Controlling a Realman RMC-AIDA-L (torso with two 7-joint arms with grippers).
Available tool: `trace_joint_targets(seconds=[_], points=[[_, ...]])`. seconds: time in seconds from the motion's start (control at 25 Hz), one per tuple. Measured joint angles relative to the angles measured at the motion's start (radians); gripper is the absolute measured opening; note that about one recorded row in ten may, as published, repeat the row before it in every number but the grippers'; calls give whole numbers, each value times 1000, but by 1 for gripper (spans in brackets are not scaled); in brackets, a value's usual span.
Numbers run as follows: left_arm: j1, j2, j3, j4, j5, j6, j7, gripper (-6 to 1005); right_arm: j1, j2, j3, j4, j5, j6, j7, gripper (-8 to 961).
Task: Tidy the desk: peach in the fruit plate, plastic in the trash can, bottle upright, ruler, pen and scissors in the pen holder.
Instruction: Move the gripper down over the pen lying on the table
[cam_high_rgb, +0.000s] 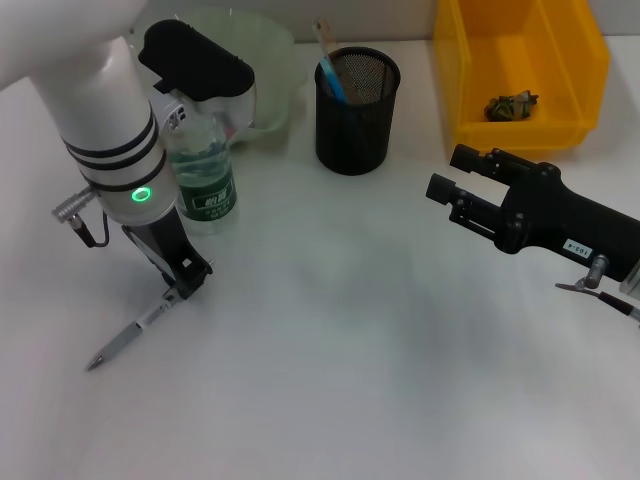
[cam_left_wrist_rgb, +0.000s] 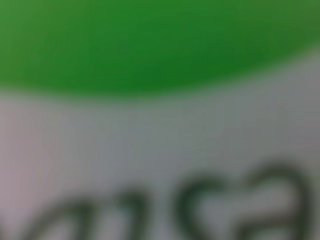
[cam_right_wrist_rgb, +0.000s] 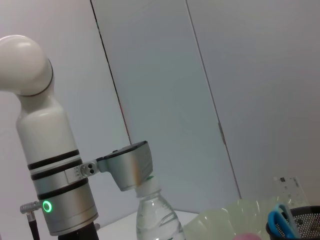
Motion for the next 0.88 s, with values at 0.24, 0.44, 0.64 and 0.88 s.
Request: trace_joint_targets(seconds=[0.24,0.44,0.64,0.88], points=[[0,0,8,10,0,2,-2,182,-2,0,0,-1,5,-1,0,582],[0,0,8,20,0,3,-1,183,-9,0,14,-2,13,-5,0,582],[10,0,15,58,2,10,-5,184,-14,0,35,-1,14,-7,2,582],[20,0,20,58,3,13,-7,186,-15,0,37,0,14,-12,7,582]])
